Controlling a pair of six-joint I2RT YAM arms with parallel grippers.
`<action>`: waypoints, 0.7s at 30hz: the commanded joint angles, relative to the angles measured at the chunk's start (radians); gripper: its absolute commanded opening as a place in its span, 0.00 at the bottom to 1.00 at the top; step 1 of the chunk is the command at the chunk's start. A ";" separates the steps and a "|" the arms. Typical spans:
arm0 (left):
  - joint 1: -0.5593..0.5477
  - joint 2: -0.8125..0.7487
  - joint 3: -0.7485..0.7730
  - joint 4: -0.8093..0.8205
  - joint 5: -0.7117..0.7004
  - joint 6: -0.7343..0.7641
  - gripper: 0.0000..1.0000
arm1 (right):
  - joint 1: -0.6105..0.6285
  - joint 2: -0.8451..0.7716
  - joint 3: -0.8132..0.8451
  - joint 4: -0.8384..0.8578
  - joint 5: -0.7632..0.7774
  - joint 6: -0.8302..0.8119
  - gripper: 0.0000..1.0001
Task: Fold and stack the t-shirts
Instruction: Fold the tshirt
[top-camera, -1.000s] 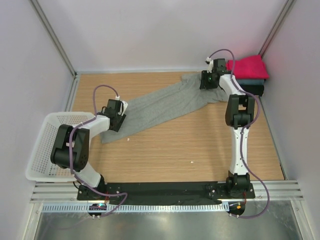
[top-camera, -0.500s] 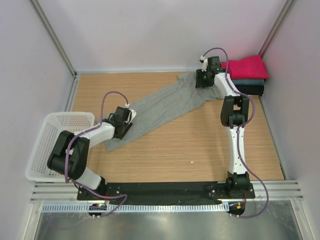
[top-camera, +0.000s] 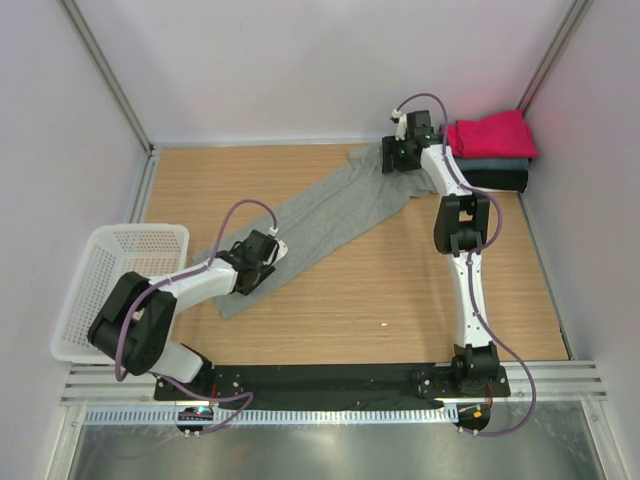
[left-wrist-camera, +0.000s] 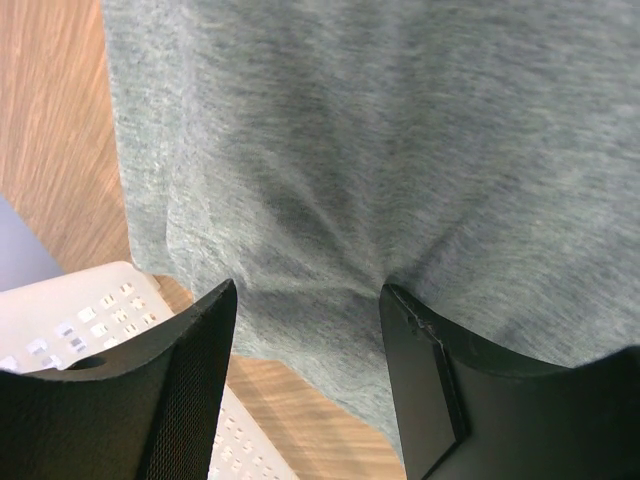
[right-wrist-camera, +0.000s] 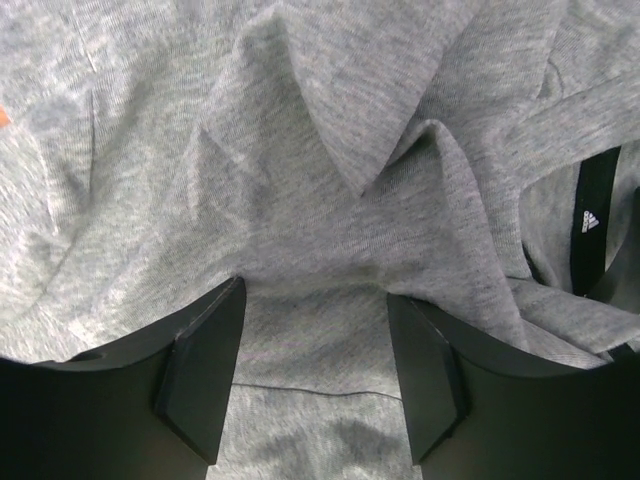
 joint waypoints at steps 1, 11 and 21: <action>-0.048 -0.031 -0.036 -0.092 0.030 0.006 0.61 | 0.010 0.041 0.060 0.000 0.020 0.008 0.66; -0.152 -0.164 0.009 -0.130 -0.044 0.041 0.60 | 0.008 -0.054 -0.018 0.043 0.031 -0.001 0.68; -0.162 -0.303 0.234 -0.466 0.111 -0.039 0.63 | 0.000 -0.480 -0.406 0.135 0.001 0.008 0.70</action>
